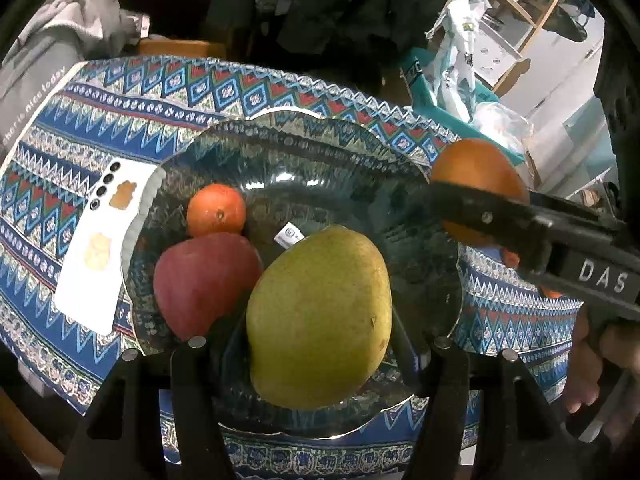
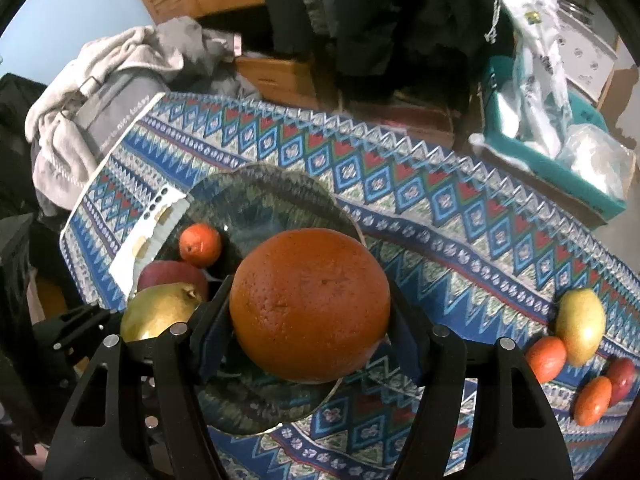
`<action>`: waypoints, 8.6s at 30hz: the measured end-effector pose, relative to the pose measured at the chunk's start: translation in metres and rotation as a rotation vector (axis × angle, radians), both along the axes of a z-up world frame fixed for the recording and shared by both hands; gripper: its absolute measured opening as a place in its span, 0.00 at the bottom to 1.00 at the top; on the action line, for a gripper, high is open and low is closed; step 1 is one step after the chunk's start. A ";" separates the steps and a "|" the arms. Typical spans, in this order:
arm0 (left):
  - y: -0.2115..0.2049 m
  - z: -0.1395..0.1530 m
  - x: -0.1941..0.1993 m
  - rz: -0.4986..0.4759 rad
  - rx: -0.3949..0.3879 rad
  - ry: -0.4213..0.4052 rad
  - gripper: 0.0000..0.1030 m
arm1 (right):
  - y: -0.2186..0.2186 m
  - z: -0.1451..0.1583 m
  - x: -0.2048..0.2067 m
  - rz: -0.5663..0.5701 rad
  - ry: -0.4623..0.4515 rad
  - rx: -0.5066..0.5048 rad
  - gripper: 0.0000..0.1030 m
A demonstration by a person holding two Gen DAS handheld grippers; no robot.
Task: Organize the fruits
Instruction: 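Carry the orange and the pear over the glass bowl with both tools, then lower both tools into the bowl and open them to release the fruit, then move both tools back over the remaining fruit on the cloth, then grasp the red apple with the right tool while the left tool grasps an orange, then lift the red apple with the right tool while the left tool lifts the orange, then carry the apple and the orange over the glass bowl with both tools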
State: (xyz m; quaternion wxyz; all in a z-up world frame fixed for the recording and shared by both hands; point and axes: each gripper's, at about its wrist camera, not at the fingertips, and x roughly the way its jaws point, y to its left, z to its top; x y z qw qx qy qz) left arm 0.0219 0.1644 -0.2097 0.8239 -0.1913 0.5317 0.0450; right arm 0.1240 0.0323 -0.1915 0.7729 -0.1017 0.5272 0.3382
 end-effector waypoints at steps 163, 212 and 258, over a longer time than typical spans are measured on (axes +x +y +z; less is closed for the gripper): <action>-0.268 0.044 0.168 -0.497 0.125 0.006 0.83 | -0.393 -0.010 0.095 -0.579 0.120 -0.153 0.84; -0.298 -0.012 0.145 -0.615 0.194 0.011 0.43 | -0.383 -0.035 0.084 -0.577 0.023 -0.154 0.75; -0.222 0.156 0.042 -0.480 0.206 -0.372 0.43 | -0.282 0.143 -0.017 -0.333 -0.344 0.117 0.75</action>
